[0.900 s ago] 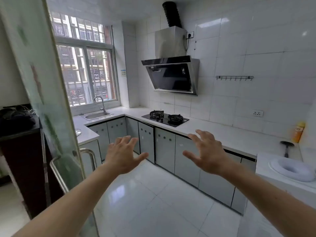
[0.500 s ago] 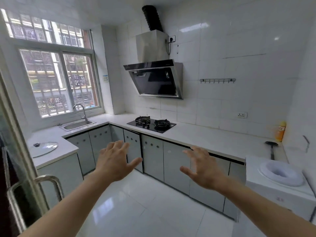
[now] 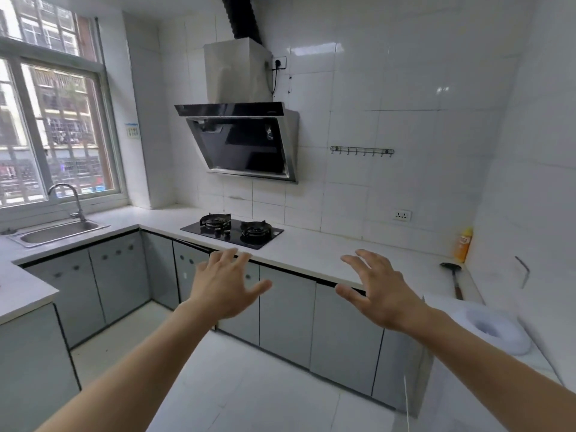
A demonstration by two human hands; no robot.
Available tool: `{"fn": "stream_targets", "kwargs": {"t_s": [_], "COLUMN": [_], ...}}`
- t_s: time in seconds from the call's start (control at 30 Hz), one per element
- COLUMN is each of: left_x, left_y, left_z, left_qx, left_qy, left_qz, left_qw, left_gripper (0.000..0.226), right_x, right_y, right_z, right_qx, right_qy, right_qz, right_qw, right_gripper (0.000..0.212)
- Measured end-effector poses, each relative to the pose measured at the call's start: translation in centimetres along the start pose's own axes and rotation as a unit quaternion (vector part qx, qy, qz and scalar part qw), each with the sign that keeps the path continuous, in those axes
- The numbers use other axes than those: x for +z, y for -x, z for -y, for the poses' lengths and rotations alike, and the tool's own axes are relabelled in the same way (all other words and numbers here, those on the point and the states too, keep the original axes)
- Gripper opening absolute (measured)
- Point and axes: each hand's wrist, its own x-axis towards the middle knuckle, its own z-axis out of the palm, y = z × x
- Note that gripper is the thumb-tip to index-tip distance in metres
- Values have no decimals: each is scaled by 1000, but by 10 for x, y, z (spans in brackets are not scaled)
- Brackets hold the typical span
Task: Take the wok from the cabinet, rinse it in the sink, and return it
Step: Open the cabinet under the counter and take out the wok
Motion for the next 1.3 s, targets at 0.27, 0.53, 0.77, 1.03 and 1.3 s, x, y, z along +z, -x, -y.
{"fn": "stream_targets", "kwargs": {"t_s": [0.27, 0.53, 0.77, 1.03, 1.3], "left_x": [41, 94, 110, 145, 177], "left_y": [-80, -197, -302, -389, -475], "left_z": [53, 86, 140, 227, 369], "left_qx": [-19, -39, -92, -119, -160], "left_qy": [4, -20, -45, -63, -35], "left_qz": [31, 39, 32, 47, 38], "left_qw": [999, 998, 994, 990, 986], "left_gripper": [85, 86, 87, 82, 83], "right_x": [53, 116, 156, 209, 265], "right_y": [-93, -240, -384, -518, -653], "right_z": [-5, -36, -32, 10, 92], "right_qx": [-13, -39, -89, -128, -150], "right_qy": [-23, -34, -55, -78, -23], "right_qz": [13, 20, 44, 47, 90], "right_qw": [1000, 998, 994, 988, 984], "right_gripper": [71, 71, 68, 68, 69]}}
